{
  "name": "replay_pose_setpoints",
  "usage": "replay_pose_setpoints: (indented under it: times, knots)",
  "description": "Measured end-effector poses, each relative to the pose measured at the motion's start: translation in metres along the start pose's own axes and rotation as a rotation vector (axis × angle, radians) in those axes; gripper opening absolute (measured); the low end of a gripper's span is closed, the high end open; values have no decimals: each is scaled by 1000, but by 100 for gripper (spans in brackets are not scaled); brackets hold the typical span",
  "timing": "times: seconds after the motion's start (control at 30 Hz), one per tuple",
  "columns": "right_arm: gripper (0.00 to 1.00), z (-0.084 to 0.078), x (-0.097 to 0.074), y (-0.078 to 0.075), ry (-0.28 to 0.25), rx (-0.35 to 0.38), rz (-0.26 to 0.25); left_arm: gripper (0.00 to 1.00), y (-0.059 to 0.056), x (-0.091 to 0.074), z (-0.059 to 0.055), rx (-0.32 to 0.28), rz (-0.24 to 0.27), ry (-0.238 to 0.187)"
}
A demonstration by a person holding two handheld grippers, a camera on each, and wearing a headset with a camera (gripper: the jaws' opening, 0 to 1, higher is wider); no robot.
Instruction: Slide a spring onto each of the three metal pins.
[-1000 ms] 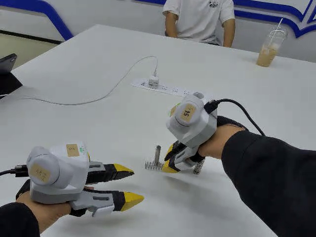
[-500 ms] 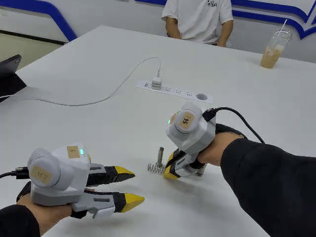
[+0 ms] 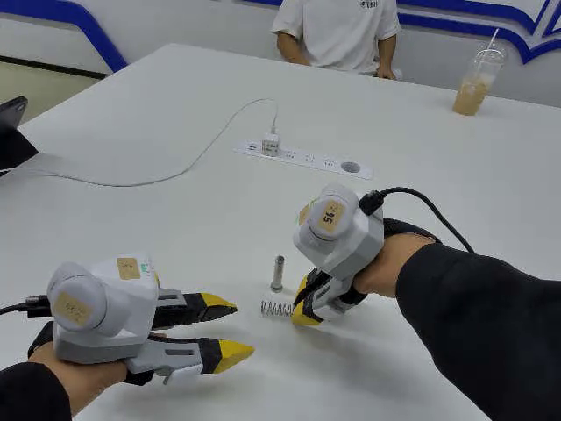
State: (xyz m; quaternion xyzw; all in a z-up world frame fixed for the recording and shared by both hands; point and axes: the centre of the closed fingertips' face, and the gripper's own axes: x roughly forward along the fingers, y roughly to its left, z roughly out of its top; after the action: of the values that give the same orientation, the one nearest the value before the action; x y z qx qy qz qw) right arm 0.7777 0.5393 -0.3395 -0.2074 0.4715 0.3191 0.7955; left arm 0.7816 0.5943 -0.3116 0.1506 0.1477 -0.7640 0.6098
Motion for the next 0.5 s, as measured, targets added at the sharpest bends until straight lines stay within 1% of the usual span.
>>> replay_pose_setpoints:
  times: [0.07, 0.27, 0.5]
  knots:
    - [12, 1, -5, 6, -3, -15, 4, 34, -1, 1, 0, 2, -5, 2]
    - [12, 3, -19, 25, -8, -47, 24, 34, -6, 5, 5, 15, -20, -4]
    - [12, 4, -26, 41, -1, -87, 38, 33, -16, 9, 9, 34, -49, -9]
